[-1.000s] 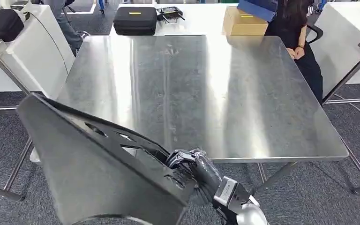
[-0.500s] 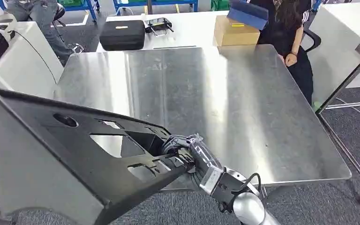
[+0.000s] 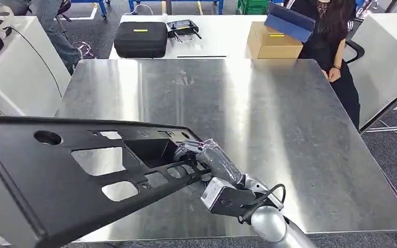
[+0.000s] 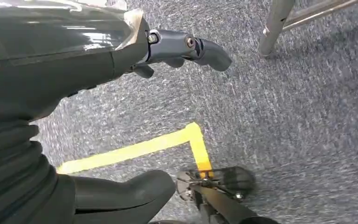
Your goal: Take the parts from the cabinet and place them on the table.
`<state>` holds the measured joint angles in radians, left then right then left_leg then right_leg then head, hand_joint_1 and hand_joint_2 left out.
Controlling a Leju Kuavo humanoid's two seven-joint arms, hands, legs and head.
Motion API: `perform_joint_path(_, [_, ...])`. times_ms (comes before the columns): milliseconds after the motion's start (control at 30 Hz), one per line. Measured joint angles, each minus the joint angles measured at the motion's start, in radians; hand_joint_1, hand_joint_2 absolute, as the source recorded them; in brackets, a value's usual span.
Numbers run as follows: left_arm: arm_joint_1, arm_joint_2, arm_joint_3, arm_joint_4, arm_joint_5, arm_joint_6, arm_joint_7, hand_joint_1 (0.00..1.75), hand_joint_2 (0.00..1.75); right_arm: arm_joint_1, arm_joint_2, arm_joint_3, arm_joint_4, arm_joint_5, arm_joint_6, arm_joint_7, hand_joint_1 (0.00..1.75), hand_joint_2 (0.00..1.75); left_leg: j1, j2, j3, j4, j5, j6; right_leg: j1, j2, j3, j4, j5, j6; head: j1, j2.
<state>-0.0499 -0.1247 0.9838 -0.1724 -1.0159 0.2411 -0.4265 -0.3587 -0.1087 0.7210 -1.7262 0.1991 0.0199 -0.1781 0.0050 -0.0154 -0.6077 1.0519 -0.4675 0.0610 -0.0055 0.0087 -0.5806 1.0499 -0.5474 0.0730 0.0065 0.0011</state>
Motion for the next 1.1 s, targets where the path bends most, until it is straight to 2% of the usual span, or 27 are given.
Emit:
perform_joint_path(33, [0.0,-0.002,0.0,0.002,0.0,-0.004,0.001,0.0,1.75,-0.004,-0.005,0.002,0.006,0.003,-0.002,0.0,1.71,1.75,-0.001,-0.002,0.01,0.001,-0.005,-0.003,0.003,-0.003,0.001,-0.016,0.057,-0.005,-0.002,0.0])
perform_joint_path(67, [-0.001,-0.001,0.001,0.002,0.0,-0.007,0.002,0.0,1.75,-0.012,-0.007,0.003,0.01,0.003,-0.003,0.001,1.71,1.75,-0.002,-0.004,0.006,0.0,-0.008,-0.009,0.005,-0.009,0.002,-0.021,0.034,-0.033,-0.001,0.0])
perform_joint_path(100, [0.0,-0.003,0.002,0.002,0.0,-0.008,0.005,0.0,1.75,-0.016,-0.008,0.007,0.014,0.004,-0.004,0.003,1.71,1.75,-0.002,-0.004,0.005,-0.006,-0.011,-0.016,0.011,-0.008,0.011,-0.026,0.057,-0.04,-0.002,0.0])
perform_joint_path(133, [0.0,-0.004,0.002,0.002,0.0,-0.008,0.006,0.0,1.75,-0.018,-0.011,0.008,0.017,0.005,-0.005,0.003,1.71,1.75,-0.003,-0.003,0.007,0.013,0.001,-0.022,0.01,-0.007,0.004,-0.033,0.063,-0.051,-0.002,0.0])
perform_joint_path(167, [0.002,-0.004,0.003,0.002,0.0,-0.008,0.008,0.0,1.75,-0.023,-0.012,0.01,0.02,0.005,-0.005,0.003,1.71,1.75,-0.004,-0.003,0.009,0.013,0.006,-0.027,0.004,-0.006,0.014,-0.037,0.064,-0.056,0.0,0.0])
perform_joint_path(200, [0.001,-0.002,0.005,0.002,0.0,-0.008,0.01,0.0,1.75,-0.026,-0.012,0.012,0.021,0.005,-0.005,0.003,1.71,1.75,-0.002,0.0,0.0,0.023,-0.009,-0.03,-0.01,-0.006,0.038,-0.048,0.066,-0.058,-0.001,0.0])
perform_joint_path(233, [0.0,-0.003,0.006,0.002,0.0,-0.008,0.01,0.0,1.75,-0.031,-0.012,0.013,0.023,0.005,-0.005,0.003,1.71,1.75,-0.003,0.003,-0.009,0.049,-0.027,-0.033,-0.009,-0.006,0.046,-0.051,0.066,-0.06,-0.003,0.0])
perform_joint_path(300, [-0.002,-0.003,0.006,0.002,-0.001,-0.008,0.01,0.0,1.75,-0.036,-0.012,0.015,0.026,0.004,-0.007,0.003,1.71,1.75,0.005,0.006,-0.075,0.175,-0.089,-0.049,-0.011,-0.007,0.05,-0.051,0.062,-0.065,-0.005,0.0])
perform_joint_path(333, [-0.001,-0.003,0.007,0.002,-0.001,-0.008,0.01,0.0,1.75,-0.036,-0.013,0.016,0.028,0.005,-0.007,0.003,1.71,1.75,0.008,0.008,-0.116,0.24,-0.116,-0.052,-0.011,-0.008,0.05,-0.051,0.059,-0.068,-0.003,0.0])
perform_joint_path(367, [0.001,-0.003,0.008,0.002,-0.001,-0.008,0.01,0.0,1.75,-0.035,-0.013,0.018,0.032,0.005,-0.008,0.003,1.71,1.75,0.011,0.009,-0.146,0.28,-0.123,-0.058,-0.011,-0.007,0.051,-0.051,0.058,-0.07,-0.005,0.0])
perform_joint_path(400, [0.001,-0.003,0.008,0.002,-0.001,-0.008,0.01,0.0,1.75,-0.035,-0.013,0.019,0.035,0.005,-0.008,0.003,1.71,1.75,0.016,0.009,-0.155,0.269,-0.102,-0.063,-0.012,-0.006,0.054,-0.051,0.055,-0.071,-0.004,0.0])
perform_joint_path(433, [0.001,-0.002,0.008,0.002,-0.001,-0.008,0.01,0.0,1.75,-0.035,-0.013,0.021,0.037,0.005,-0.008,0.003,1.71,1.75,0.02,0.012,-0.14,0.22,-0.063,-0.068,-0.015,-0.004,0.058,-0.05,0.05,-0.066,-0.005,0.0])
perform_joint_path(500, [0.001,0.0,0.008,0.002,-0.001,-0.008,0.01,0.0,1.75,-0.035,-0.013,0.022,0.039,0.005,-0.008,0.003,1.71,1.75,0.029,0.014,-0.065,0.048,0.045,-0.073,-0.023,-0.002,0.075,-0.049,0.037,-0.053,-0.004,0.0])
perform_joint_path(533, [0.0,-0.001,0.009,0.003,-0.001,-0.008,0.01,0.0,1.75,-0.035,-0.013,0.022,0.04,0.004,-0.009,0.003,1.71,1.75,0.029,0.01,-0.048,0.015,0.04,-0.08,-0.019,-0.002,0.075,-0.05,0.031,-0.046,-0.004,0.0])
perform_joint_path(567, [-0.002,-0.002,0.009,0.005,-0.001,-0.009,0.01,0.0,1.75,-0.039,-0.014,0.023,0.041,0.004,-0.009,0.003,1.71,1.75,0.02,0.012,-0.052,-0.007,-0.006,-0.071,-0.016,-0.001,0.074,-0.044,0.028,-0.04,-0.01,0.0])
perform_joint_path(600, [-0.003,-0.002,0.009,0.005,-0.001,-0.009,0.01,0.0,1.75,-0.04,-0.014,0.023,0.041,0.005,-0.01,0.003,1.71,1.75,0.017,0.013,-0.044,0.001,0.022,-0.055,-0.011,-0.002,0.067,-0.045,0.024,-0.033,-0.009,0.0])
perform_joint_path(633, [0.0,-0.001,0.009,0.005,-0.001,-0.009,0.01,0.0,1.75,-0.038,-0.015,0.025,0.042,0.005,-0.01,0.003,1.71,1.75,0.016,0.012,-0.041,0.001,0.024,-0.048,-0.011,-0.002,0.067,-0.05,0.02,-0.027,-0.005,0.0])
perform_joint_path(700, [0.001,-0.003,0.009,0.005,-0.001,-0.008,0.01,0.0,1.75,-0.04,-0.017,0.025,0.043,0.005,-0.011,0.003,1.71,1.75,0.018,0.011,-0.043,-0.003,0.031,-0.049,-0.013,-0.004,0.079,-0.05,0.019,-0.035,-0.005,0.0])
perform_joint_path(900, [-0.002,-0.003,0.009,0.005,-0.001,-0.02,0.01,0.0,1.75,-0.058,-0.018,0.034,0.05,0.047,-0.026,0.023,1.71,1.75,0.015,0.007,-0.04,-0.003,0.022,-0.037,-0.013,-0.008,0.093,-0.077,0.02,-0.035,-0.005,0.0])
perform_joint_path(1000, [-0.002,-0.004,0.01,0.005,0.002,-0.016,0.016,0.0,1.75,-0.069,-0.027,0.04,0.069,0.289,-0.159,0.199,1.71,1.75,0.014,0.007,-0.036,-0.003,0.018,-0.032,-0.013,-0.009,0.091,-0.081,0.018,-0.031,-0.005,0.0])
perform_joint_path(1033, [-0.001,-0.006,0.011,0.005,0.002,-0.013,0.018,0.0,1.75,-0.073,-0.041,0.03,0.086,0.35,-0.192,0.226,1.71,1.75,0.014,0.006,-0.036,-0.003,0.018,-0.031,-0.013,-0.01,0.091,-0.082,0.018,-0.031,-0.005,0.0])
perform_joint_path(1100, [0.002,-0.008,0.012,0.005,0.002,-0.009,0.023,0.0,1.75,-0.071,-0.077,-0.018,0.128,0.427,-0.235,0.237,1.71,1.75,0.013,0.004,-0.036,-0.003,0.019,-0.031,-0.013,-0.012,0.092,-0.082,0.019,-0.029,-0.005,0.0])
